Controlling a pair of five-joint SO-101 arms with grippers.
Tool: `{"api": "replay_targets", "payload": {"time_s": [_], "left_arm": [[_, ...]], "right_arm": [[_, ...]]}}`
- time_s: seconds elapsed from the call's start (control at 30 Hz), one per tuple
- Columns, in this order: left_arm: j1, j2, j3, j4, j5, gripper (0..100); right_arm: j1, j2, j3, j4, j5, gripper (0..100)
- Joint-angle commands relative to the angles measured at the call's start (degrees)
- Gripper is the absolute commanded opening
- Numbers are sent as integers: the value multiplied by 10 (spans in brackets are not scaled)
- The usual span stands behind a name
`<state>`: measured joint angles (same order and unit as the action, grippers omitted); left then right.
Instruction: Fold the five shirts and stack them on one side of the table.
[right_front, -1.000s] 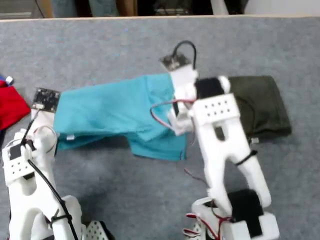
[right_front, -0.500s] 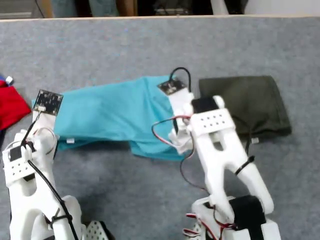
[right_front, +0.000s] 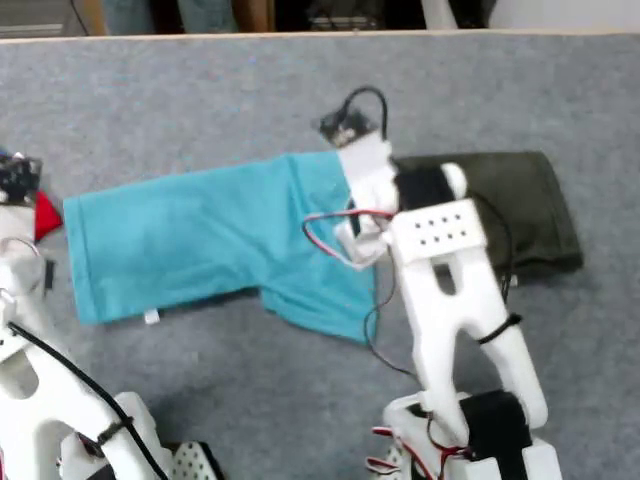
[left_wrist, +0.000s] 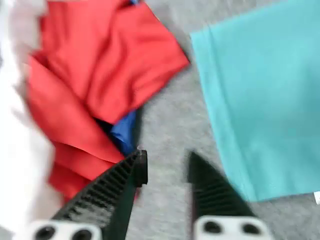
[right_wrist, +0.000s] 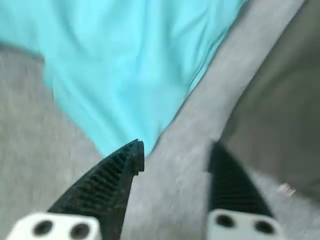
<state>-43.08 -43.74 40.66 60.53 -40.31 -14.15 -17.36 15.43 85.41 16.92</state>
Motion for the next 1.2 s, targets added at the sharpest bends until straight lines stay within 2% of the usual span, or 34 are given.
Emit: {"api": "replay_targets", "payload": {"time_s": [0.0,0.13,0.2,0.27,0.33,0.57,0.7,0.8,0.97,1.17], "left_arm": [[21,-6,-103,34,4,60],[131,8,-98,22,85,28],[175,58,-80,-48,128,30],[181,142,-74,-133,204,29],[182,227,-95,-172,272,29],[182,521,-265,-184,344,29],[174,665,-392,-146,398,29],[175,738,-491,-76,397,29],[176,782,-605,19,394,28],[175,782,-655,37,394,28]], "right_arm": [[9,19,-78,-36,-9,40],[9,131,-161,-87,-68,11],[9,208,-218,-100,-86,15],[9,291,-287,-102,-108,14],[8,372,-357,-102,-130,14],[25,652,-619,-107,-151,14],[66,800,-799,-111,-152,14],[85,894,-916,-98,-151,14],[89,983,-1119,10,-150,14],[84,938,-1114,84,-142,14]]}}
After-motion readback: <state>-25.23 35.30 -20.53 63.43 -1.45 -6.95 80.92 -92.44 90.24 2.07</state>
